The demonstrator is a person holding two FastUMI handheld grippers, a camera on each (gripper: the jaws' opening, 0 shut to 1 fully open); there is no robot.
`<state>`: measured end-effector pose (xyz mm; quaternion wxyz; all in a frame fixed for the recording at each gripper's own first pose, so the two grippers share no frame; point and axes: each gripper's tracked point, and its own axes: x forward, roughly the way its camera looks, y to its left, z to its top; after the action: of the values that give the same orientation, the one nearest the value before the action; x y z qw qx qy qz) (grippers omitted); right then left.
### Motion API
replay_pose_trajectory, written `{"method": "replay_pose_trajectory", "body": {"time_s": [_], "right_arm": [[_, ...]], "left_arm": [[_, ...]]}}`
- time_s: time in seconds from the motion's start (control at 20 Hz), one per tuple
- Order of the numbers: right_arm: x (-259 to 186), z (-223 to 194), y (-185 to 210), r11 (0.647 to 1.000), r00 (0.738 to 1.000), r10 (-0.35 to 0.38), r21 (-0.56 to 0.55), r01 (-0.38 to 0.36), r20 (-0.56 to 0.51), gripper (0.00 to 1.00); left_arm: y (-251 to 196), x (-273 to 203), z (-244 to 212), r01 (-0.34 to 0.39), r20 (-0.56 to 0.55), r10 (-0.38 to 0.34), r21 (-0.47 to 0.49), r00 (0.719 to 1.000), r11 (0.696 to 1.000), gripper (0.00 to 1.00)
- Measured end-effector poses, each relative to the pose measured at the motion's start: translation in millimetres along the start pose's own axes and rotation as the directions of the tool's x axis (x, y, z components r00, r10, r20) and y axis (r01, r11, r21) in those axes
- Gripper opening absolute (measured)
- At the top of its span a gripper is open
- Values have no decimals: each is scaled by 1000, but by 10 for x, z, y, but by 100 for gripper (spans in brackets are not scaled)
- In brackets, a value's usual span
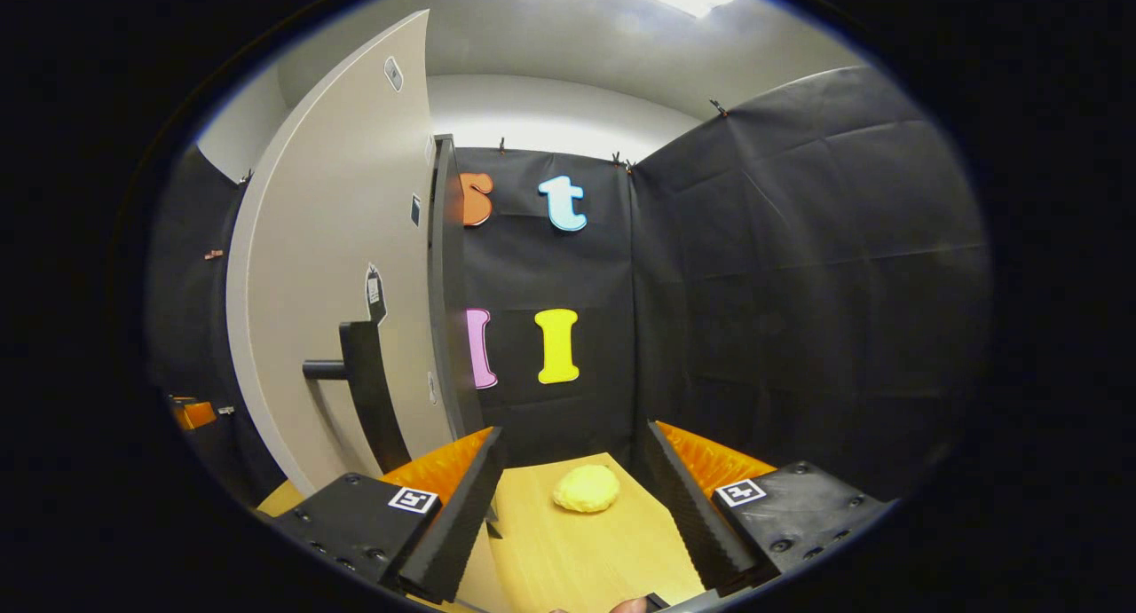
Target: Open the cabinet door with the right hand, grasp the bottle in the cabinet with the left hand and place it on the coaster, then close the cabinet door with the right hand.
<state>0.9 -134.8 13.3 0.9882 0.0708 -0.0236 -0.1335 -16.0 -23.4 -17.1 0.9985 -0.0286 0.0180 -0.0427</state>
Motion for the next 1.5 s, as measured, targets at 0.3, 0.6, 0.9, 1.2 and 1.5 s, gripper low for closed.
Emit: {"method": "replay_pose_trajectory", "body": {"time_s": [0.3, 0.6, 0.9, 1.2, 1.5], "right_arm": [[1, 2, 27, 1000, 1000, -10, -6, 10, 15, 97], [-49, -68, 353, 998, 998, 62, 21, -61, -8, 96], [-151, -177, 937, 984, 984, 171, 65, -169, -41, 96], [-195, -274, 1588, 958, 959, 278, 93, -272, -53, 96], [-201, -428, 2164, 929, 927, 364, 103, -355, -86, 96]], "left_arm": [[-29, -74, 72, 9, 19, -10, 42, 1000, 999, 94], [16, -73, 32, 11, 18, -12, 29, 1000, 1000, 92], [112, -60, 8, 2, 17, -2, 44, 1000, 999, 92], [200, -106, 4, -11, 19, 11, 46, 1000, 999, 92], [256, -138, -18, -11, 12, 10, 51, 1000, 999, 92]]}}
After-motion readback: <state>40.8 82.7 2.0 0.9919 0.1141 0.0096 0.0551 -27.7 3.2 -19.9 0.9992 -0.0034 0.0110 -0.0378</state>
